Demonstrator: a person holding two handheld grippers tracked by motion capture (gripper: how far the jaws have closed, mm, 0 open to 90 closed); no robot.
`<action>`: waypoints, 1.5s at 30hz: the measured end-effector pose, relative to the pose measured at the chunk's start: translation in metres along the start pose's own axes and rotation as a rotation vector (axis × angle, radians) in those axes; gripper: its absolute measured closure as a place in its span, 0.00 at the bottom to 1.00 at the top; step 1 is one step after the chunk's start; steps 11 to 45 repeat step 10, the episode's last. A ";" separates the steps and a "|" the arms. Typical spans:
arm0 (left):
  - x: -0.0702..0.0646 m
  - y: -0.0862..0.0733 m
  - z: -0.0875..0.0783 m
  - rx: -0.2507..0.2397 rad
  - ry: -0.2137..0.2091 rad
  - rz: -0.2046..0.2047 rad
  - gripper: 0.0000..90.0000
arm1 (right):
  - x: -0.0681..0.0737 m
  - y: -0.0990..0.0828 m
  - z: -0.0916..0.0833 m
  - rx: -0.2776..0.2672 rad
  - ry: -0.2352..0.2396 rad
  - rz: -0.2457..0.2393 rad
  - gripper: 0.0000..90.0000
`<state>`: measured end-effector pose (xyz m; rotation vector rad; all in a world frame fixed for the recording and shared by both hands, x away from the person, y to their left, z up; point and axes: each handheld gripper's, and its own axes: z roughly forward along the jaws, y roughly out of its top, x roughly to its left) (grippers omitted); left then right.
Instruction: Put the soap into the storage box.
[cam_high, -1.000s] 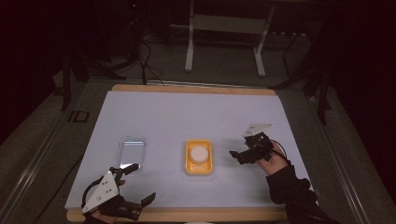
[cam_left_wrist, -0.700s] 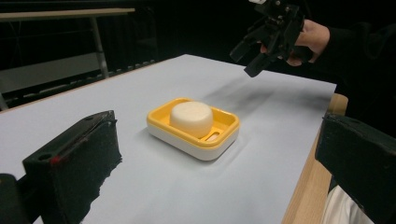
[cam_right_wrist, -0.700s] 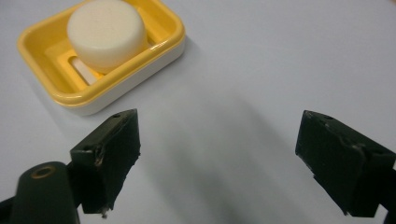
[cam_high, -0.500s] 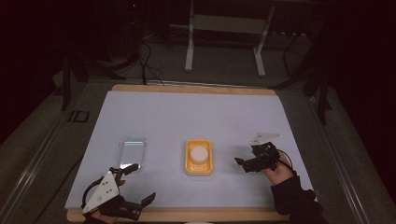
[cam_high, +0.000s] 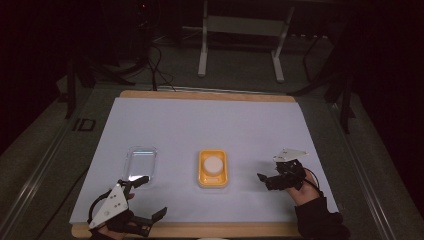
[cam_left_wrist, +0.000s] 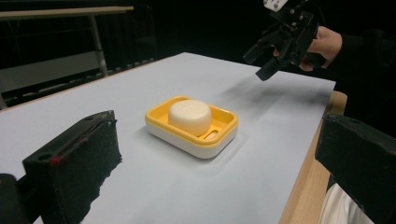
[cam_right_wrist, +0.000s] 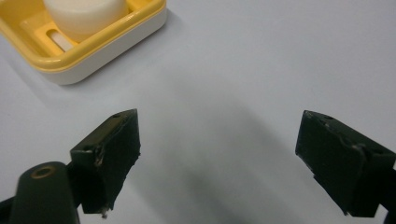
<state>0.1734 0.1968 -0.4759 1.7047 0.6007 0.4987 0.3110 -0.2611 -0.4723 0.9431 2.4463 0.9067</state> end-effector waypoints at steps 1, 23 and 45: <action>0.000 0.000 0.000 0.000 0.000 -0.001 0.00 | 0.000 0.000 0.000 -0.004 -0.003 0.002 0.15; 0.000 0.000 0.000 0.001 -0.001 0.004 0.00 | 0.002 0.001 0.001 0.002 -0.007 -0.007 0.15; 0.000 0.000 0.000 0.001 -0.001 0.004 0.00 | 0.002 0.001 0.001 0.002 -0.007 -0.007 0.15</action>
